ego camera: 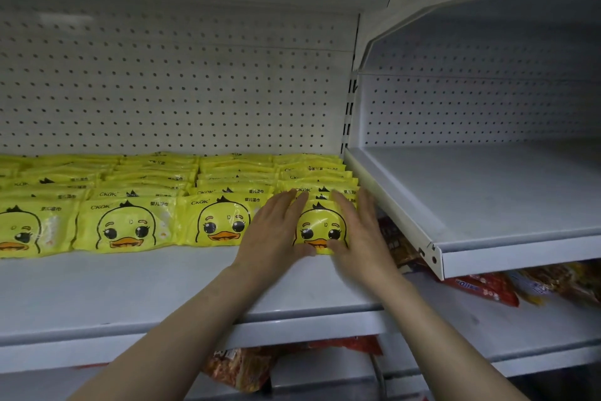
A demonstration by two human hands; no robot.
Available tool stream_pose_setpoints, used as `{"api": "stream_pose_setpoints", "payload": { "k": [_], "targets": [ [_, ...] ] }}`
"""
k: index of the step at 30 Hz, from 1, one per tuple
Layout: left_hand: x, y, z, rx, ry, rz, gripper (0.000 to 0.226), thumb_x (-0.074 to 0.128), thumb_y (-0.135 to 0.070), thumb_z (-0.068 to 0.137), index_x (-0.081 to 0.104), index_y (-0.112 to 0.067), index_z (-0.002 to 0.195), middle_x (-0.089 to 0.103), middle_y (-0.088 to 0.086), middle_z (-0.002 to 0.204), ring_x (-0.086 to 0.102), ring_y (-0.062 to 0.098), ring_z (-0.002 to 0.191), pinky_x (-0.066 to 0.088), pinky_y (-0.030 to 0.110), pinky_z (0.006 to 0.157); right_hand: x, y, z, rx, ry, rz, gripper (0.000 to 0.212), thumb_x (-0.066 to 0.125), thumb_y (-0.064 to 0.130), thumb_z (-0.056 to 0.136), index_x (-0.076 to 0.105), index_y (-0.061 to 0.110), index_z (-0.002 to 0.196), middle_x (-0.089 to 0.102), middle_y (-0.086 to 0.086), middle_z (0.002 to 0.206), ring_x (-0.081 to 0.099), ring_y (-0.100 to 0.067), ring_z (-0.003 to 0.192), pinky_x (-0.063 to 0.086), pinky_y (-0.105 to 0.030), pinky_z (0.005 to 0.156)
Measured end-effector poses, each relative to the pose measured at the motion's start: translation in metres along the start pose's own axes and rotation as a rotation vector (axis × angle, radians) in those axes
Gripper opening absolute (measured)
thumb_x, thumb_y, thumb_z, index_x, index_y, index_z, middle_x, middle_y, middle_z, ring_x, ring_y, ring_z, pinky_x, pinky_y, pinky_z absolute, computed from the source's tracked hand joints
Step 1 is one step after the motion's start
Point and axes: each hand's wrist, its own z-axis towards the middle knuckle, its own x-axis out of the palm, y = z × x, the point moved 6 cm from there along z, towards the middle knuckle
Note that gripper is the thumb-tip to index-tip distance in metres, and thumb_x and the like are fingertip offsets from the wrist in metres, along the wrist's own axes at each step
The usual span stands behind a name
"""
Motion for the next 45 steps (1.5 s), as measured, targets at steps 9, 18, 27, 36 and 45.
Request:
{"api": "stream_pose_setpoints", "payload": {
  "k": [9, 18, 27, 36, 45],
  "targets": [
    [0.012, 0.010, 0.008, 0.052, 0.054, 0.027, 0.109, 0.037, -0.084, 0.074, 0.009, -0.015, 0.154, 0.016, 0.008, 0.160, 0.010, 0.024, 0.148, 0.000, 0.037, 0.120, 0.005, -0.006, 0.022, 0.062, 0.189, 0.228, 0.093, 0.067, 0.018, 0.092, 0.002, 0.029, 0.157, -0.025, -0.006, 0.161, -0.019, -0.004, 0.143, 0.001, -0.021, 0.112],
    [0.010, 0.009, 0.017, 0.081, 0.039, 0.109, 0.111, 0.043, -0.082, 0.072, 0.016, -0.011, 0.153, 0.027, 0.013, 0.155, 0.023, 0.028, 0.145, 0.015, 0.049, 0.119, 0.011, -0.018, 0.045, 0.169, 0.025, 0.357, 0.103, 0.064, 0.060, 0.075, 0.004, 0.035, 0.155, 0.011, 0.001, 0.164, 0.014, -0.014, 0.150, 0.020, -0.045, 0.122],
    [0.013, 0.017, 0.023, 0.081, 0.101, 0.125, 0.118, 0.045, -0.085, 0.068, 0.005, -0.015, 0.154, 0.018, 0.008, 0.159, 0.012, 0.024, 0.148, 0.007, 0.047, 0.120, 0.012, -0.013, 0.059, 0.206, -0.031, 0.469, 0.097, 0.054, 0.082, 0.073, 0.017, 0.041, 0.153, 0.034, 0.013, 0.156, 0.032, -0.009, 0.143, 0.031, -0.043, 0.117],
    [0.010, 0.020, 0.025, 0.046, 0.085, 0.101, 0.129, 0.044, -0.091, 0.060, 0.005, -0.012, 0.154, 0.015, 0.009, 0.160, 0.011, 0.023, 0.148, 0.007, 0.045, 0.121, 0.005, -0.013, 0.076, 0.292, -0.011, 0.616, 0.084, 0.057, 0.069, 0.084, 0.022, 0.039, 0.154, 0.029, 0.008, 0.159, 0.029, -0.014, 0.145, 0.032, -0.031, 0.108],
    [0.004, 0.022, 0.023, 0.020, 0.083, 0.090, 0.131, 0.047, -0.090, 0.058, 0.001, -0.014, 0.154, 0.013, 0.006, 0.160, 0.010, 0.023, 0.148, -0.004, 0.038, 0.120, 0.003, -0.013, 0.069, 0.223, 0.042, 0.532, 0.087, 0.052, 0.077, 0.081, 0.022, 0.040, 0.153, 0.028, 0.012, 0.159, 0.026, -0.010, 0.146, 0.026, -0.034, 0.116]
  ]
}}
